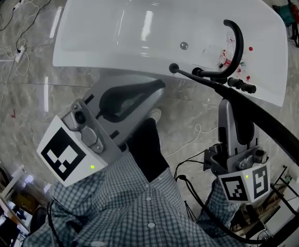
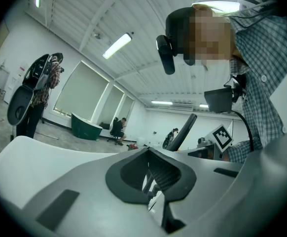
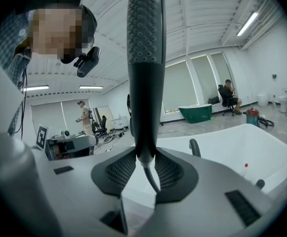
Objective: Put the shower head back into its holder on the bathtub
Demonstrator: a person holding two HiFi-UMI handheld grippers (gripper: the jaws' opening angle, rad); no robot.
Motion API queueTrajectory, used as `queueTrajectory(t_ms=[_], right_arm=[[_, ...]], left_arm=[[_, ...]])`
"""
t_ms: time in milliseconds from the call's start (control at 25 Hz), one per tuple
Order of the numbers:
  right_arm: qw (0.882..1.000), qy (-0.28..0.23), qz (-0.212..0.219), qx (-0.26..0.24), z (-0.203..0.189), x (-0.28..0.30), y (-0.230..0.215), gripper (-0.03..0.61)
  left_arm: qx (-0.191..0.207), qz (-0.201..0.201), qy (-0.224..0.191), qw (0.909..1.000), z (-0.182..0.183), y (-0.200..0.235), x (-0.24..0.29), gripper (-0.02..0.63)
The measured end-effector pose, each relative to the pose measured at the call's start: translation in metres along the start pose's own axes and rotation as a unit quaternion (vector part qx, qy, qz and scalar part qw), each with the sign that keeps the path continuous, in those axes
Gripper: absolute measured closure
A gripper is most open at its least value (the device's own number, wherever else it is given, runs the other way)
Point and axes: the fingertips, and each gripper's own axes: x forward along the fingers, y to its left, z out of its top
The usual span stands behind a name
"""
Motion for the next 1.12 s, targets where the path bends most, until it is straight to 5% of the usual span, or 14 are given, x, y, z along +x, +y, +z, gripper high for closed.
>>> queueTrajectory(t_ms=[1120], right_arm=[[0.999,0.04,-0.002,0.028,-0.079,0.034,-0.006,0.46]], left_arm=[[-0.009,0.003,0.025,0.9996,-0.059,0.017,0.0,0.606]])
